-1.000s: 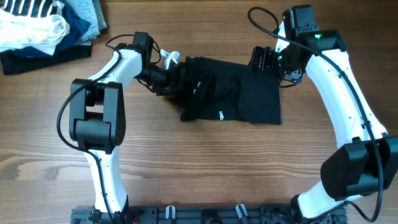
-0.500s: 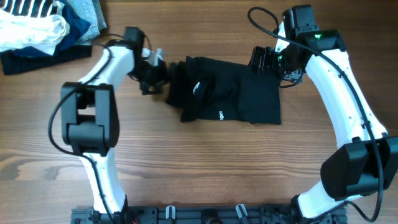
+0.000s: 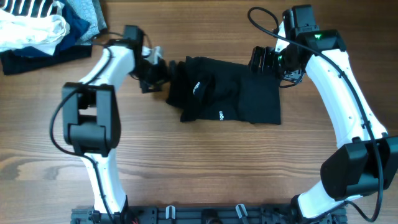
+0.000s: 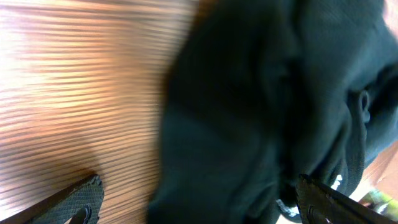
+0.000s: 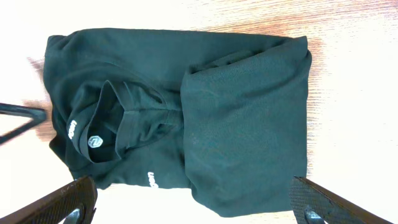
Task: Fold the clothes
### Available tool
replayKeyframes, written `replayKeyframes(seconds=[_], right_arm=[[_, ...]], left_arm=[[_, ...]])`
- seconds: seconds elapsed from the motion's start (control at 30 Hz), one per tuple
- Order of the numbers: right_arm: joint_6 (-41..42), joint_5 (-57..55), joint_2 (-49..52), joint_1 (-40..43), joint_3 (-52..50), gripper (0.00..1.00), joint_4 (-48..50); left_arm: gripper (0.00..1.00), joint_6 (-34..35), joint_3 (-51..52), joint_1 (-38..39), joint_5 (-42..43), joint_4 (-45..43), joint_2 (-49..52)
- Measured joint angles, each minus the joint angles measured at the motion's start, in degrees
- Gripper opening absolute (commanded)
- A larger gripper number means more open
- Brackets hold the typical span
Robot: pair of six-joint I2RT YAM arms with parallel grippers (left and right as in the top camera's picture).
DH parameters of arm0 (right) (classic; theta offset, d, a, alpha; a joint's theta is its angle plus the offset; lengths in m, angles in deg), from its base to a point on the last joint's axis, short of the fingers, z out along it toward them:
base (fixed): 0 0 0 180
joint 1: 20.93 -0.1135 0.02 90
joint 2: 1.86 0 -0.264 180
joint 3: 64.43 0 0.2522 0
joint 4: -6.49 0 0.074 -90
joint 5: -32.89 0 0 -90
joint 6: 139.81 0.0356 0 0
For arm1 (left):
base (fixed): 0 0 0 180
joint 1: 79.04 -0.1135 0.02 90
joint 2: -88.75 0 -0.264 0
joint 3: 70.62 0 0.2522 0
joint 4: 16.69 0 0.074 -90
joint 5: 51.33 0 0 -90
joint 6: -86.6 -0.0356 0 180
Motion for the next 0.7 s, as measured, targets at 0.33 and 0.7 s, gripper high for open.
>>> replayKeyframes(seconds=[0.33,0.7], right_arm=[[-1.5,0.0,0.0,0.0,0.0,1.0,0.0],[-1.5,0.0,0.0,0.0,0.0,1.0,0.0]], left_arm=[[1.0,-5.9,-0.2,5.3,0.9,0.6,0.3],[1.0,-11.1,-0.2,5.4,3.3,1.6,0.7]])
